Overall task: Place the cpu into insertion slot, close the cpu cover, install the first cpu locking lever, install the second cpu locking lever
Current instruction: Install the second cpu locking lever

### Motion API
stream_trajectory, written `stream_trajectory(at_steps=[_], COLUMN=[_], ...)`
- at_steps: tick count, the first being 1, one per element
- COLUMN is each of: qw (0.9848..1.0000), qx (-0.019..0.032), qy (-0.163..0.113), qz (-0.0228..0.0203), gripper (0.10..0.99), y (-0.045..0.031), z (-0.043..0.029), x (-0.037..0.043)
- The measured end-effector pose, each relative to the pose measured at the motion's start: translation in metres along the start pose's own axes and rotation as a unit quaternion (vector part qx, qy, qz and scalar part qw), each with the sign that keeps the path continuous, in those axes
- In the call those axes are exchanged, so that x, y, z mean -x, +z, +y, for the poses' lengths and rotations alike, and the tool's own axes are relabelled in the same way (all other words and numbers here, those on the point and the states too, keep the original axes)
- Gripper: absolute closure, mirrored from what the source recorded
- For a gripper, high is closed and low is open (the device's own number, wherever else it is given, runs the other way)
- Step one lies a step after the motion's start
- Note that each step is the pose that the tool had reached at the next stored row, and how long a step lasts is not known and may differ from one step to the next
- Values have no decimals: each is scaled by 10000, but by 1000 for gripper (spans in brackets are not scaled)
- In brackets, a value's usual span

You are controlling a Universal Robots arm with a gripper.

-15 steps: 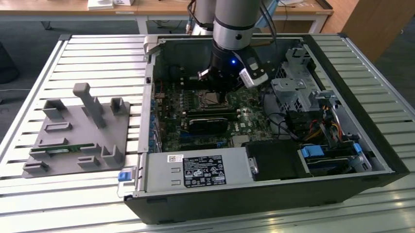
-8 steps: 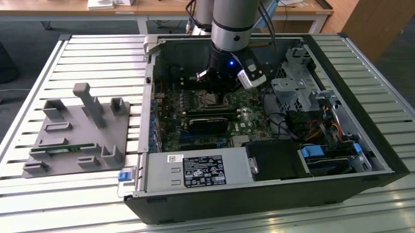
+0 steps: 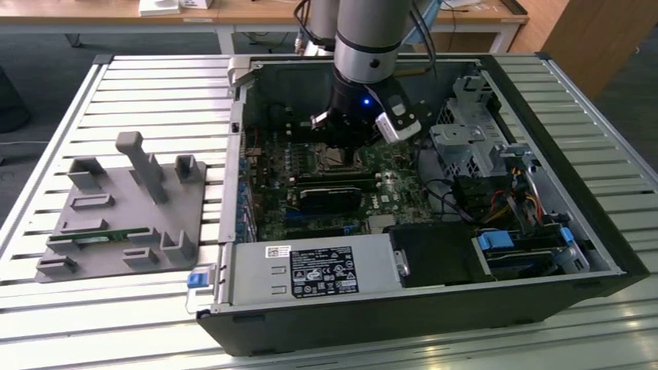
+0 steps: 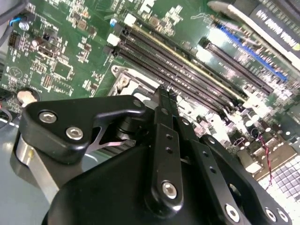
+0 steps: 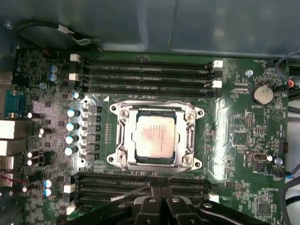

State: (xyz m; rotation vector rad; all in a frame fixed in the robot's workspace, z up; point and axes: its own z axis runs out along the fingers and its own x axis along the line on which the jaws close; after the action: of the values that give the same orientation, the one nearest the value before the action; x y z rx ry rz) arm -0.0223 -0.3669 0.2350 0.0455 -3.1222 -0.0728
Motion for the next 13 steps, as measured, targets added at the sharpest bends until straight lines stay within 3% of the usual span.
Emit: stream_trajectory(at_steps=[2, 6, 10, 13], qw=[10000, 10000, 10000, 10000], qx=[43, 44, 43, 43], qy=[4, 12, 11, 11], qz=[3, 1, 2, 6], gripper=[980, 980, 980, 980], y=[5, 12, 25, 71], z=[-21, -50, -51, -54], x=[0, -17, -129, -144])
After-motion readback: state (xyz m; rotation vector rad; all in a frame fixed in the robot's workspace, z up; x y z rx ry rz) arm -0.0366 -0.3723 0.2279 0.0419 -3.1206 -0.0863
